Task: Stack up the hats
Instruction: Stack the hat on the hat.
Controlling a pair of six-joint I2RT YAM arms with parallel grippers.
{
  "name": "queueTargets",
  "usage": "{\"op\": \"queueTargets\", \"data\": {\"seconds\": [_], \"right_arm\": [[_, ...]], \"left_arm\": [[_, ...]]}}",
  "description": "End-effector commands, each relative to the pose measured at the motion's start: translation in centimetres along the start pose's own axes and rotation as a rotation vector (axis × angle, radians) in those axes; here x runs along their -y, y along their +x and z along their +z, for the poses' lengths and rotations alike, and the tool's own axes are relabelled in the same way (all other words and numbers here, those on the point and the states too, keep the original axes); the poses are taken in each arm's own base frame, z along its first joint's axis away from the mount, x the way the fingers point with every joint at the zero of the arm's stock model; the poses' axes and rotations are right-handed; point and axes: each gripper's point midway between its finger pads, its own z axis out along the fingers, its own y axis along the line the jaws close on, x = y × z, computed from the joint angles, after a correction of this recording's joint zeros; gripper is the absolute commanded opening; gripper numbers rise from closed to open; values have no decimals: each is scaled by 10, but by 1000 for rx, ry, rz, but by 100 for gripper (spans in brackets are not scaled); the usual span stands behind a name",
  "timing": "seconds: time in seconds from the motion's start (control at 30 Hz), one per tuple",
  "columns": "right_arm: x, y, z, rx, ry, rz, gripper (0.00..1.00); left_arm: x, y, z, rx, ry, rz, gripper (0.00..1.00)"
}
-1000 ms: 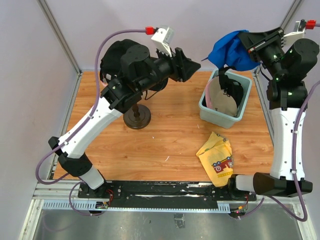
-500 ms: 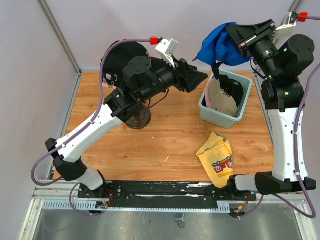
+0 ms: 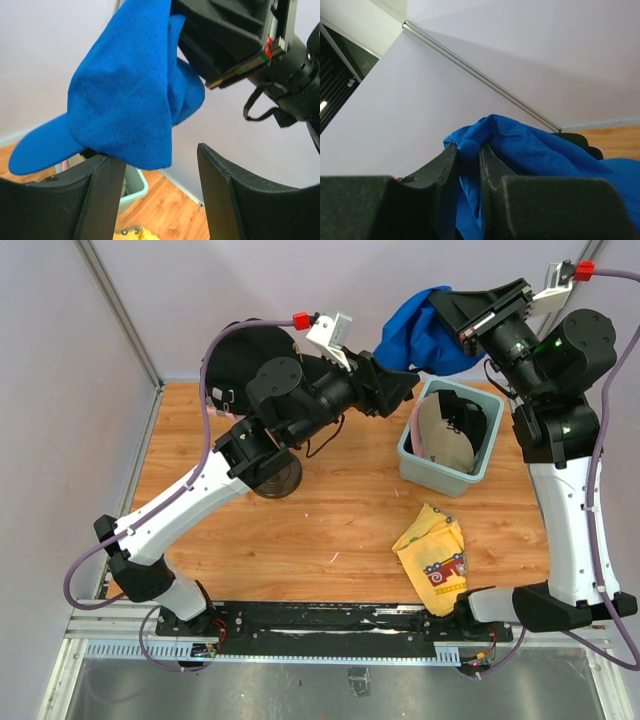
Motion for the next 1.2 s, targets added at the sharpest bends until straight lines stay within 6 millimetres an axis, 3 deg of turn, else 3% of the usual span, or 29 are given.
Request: {"op": "queueTargets", "data": {"seconds": [0.0, 0.2, 0.3, 0.37, 0.47, 0.67, 0.97, 1.17], "right_arm": [[-30, 1, -10, 11, -63, -7, 1], [-36, 10, -16, -8, -82, 25, 1], [-41, 10, -22, -6, -91, 23, 1], [-42, 11, -26, -11, -91, 25, 0], [-40, 15, -31, -17, -91, 31, 1], [-34, 22, -36, -32, -91, 50, 1], [-41, 28, -40, -61, -144, -8, 1], [-39, 35, -42, -84, -174, -65, 26]], "left_arm": [[-2, -29, -2, 142, -50, 17, 62], [-4, -43, -3, 214, -77, 36, 62], [-7, -50, -9, 253, -97, 47, 57], [-6, -60, -17, 299, -95, 60, 49], [-2, -78, -31, 369, -76, 91, 29], [22, -95, -48, 406, 45, 176, 1], [63, -118, -58, 359, 213, 278, 0], [89, -145, -70, 323, 352, 300, 1]]}}
